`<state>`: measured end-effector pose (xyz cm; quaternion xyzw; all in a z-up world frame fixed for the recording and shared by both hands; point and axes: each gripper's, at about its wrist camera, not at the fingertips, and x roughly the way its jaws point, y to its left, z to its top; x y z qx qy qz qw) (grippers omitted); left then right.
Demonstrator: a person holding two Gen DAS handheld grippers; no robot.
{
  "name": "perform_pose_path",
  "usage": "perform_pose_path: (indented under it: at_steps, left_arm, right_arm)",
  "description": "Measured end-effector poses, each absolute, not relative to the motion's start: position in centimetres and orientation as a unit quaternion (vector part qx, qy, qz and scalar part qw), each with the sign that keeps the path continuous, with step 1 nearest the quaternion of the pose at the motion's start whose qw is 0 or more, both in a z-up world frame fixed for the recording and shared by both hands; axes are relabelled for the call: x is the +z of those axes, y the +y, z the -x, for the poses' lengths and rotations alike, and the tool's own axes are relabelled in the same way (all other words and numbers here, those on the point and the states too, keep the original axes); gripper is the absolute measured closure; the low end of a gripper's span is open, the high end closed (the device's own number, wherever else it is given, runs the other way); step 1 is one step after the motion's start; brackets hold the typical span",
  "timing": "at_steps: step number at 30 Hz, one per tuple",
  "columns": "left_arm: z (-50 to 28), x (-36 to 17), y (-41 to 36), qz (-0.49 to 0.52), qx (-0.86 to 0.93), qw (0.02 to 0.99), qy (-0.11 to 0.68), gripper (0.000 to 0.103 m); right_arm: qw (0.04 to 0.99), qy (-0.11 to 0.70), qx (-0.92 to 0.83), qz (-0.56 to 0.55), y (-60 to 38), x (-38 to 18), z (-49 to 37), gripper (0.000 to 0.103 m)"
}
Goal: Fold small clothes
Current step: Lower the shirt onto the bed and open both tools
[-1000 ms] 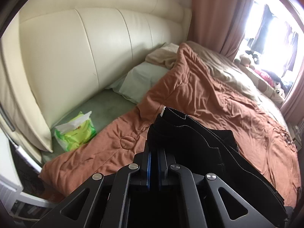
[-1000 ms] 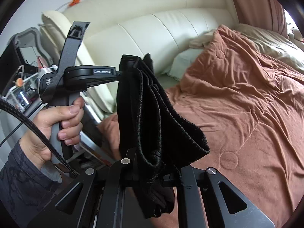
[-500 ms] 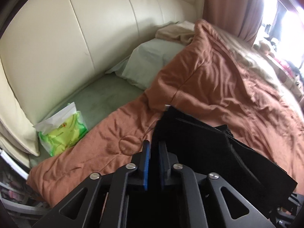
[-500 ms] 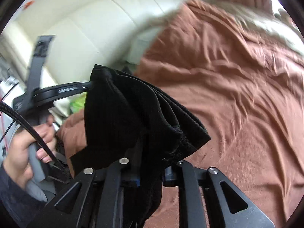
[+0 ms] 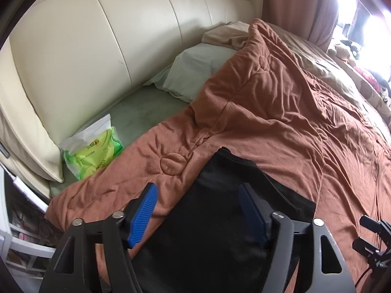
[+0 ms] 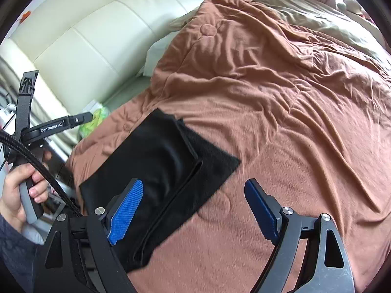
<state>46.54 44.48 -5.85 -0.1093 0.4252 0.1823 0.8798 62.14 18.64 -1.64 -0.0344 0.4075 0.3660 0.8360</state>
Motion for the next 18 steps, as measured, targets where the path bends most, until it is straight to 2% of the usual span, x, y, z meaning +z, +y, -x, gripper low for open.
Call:
perform_pose_path:
  at_steps: [6, 8, 10, 12, 18]
  left_arm:
    - [-43.7, -4.5, 42.7, 0.119, 0.167, 0.885, 0.417, 0.021]
    - [-42.4, -3.7, 41.9, 0.118, 0.167, 0.89, 0.407, 0.008]
    - [-41.2, -2.9, 41.1, 0.119, 0.164, 0.896, 0.396, 0.0]
    - [-40.1, -2.2, 40.3, 0.121, 0.158, 0.898, 0.392, 0.0]
    - [-37.0, -0.5, 38.3, 0.11, 0.148, 0.904, 0.386, 0.0]
  right_arm:
    - [0.839, 0.408, 0.355, 0.054, 15.4, 0.9, -60.2, 0.019]
    - [0.843, 0.403, 0.351, 0.059, 14.3, 2.2, -59.0, 0.017]
    - [0.845, 0.397, 0.352, 0.062, 13.6, 3.4, -57.6, 0.007]
    - [0.851, 0.386, 0.349, 0.066, 12.9, 4.3, -56.3, 0.0]
    - [0.857, 0.371, 0.354, 0.06, 9.9, 6.5, -52.2, 0.0]
